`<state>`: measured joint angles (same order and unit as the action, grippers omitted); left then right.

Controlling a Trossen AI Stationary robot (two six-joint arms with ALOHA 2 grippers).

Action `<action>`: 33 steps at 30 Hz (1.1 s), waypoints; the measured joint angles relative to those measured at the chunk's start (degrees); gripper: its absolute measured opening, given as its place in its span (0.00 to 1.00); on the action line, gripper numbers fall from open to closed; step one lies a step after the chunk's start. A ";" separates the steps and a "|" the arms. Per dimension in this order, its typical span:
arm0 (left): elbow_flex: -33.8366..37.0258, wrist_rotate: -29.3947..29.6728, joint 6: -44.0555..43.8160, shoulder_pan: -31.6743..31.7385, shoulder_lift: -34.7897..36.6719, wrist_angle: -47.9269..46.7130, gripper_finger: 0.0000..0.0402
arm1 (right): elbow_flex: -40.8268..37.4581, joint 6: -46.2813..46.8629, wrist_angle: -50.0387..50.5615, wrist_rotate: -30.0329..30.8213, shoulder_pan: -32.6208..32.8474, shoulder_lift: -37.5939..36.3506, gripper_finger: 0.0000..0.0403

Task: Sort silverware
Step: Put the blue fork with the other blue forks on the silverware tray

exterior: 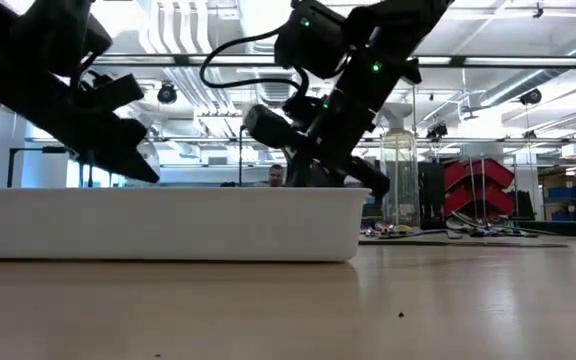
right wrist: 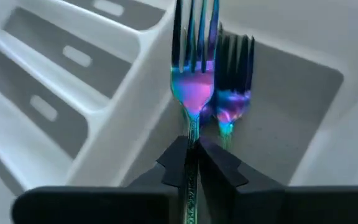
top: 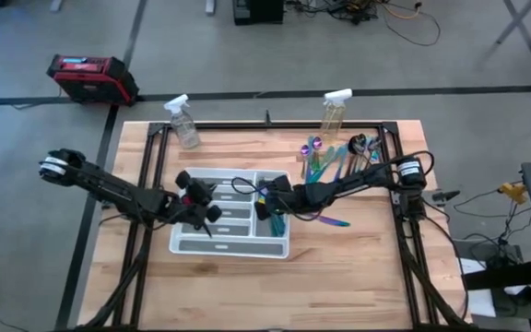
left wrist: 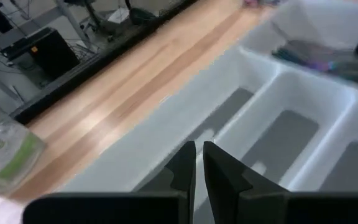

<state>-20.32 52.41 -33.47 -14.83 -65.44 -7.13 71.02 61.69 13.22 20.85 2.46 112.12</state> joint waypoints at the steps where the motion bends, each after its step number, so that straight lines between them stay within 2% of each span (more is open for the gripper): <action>1: 0.19 -0.85 -0.07 -0.08 -0.15 0.56 0.04 | 0.18 0.24 0.02 -0.56 0.00 0.00 0.11; 7: -0.70 -2.40 0.76 -1.00 -2.22 3.94 0.04 | 0.30 -3.58 3.36 -1.89 -0.11 -0.45 0.22; 11: -1.87 -2.57 2.02 -1.77 -2.03 3.29 0.04 | 1.48 -17.54 5.93 -1.20 0.09 -3.50 0.28; 14: -3.22 -2.61 2.99 -2.04 -2.83 4.27 0.04 | 1.82 -29.49 12.62 -0.52 0.93 -7.89 0.31; 18: -4.62 -2.18 3.21 -2.08 -4.63 6.13 0.04 | -0.55 -25.21 28.20 5.84 2.44 -12.30 0.33; 20: -4.28 -2.56 3.20 -2.20 -4.79 5.63 0.04 | -1.86 -21.57 32.10 9.53 2.67 -14.64 0.34; 23: -4.91 -2.62 3.18 -1.96 -7.36 10.52 0.04 | -7.34 -14.96 37.66 12.60 2.65 -18.81 0.35; 28: -7.07 -3.97 3.57 -2.03 -10.46 11.83 0.04 | -18.73 -10.66 37.17 13.72 -0.07 -26.86 0.35; 33: -10.36 -4.24 7.64 -1.48 -13.44 12.12 0.04 | -28.22 -8.21 35.99 16.13 -7.04 -34.02 0.32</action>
<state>-30.69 48.17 -25.82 -16.32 -78.87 4.98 42.80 53.48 49.22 36.97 -4.59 78.09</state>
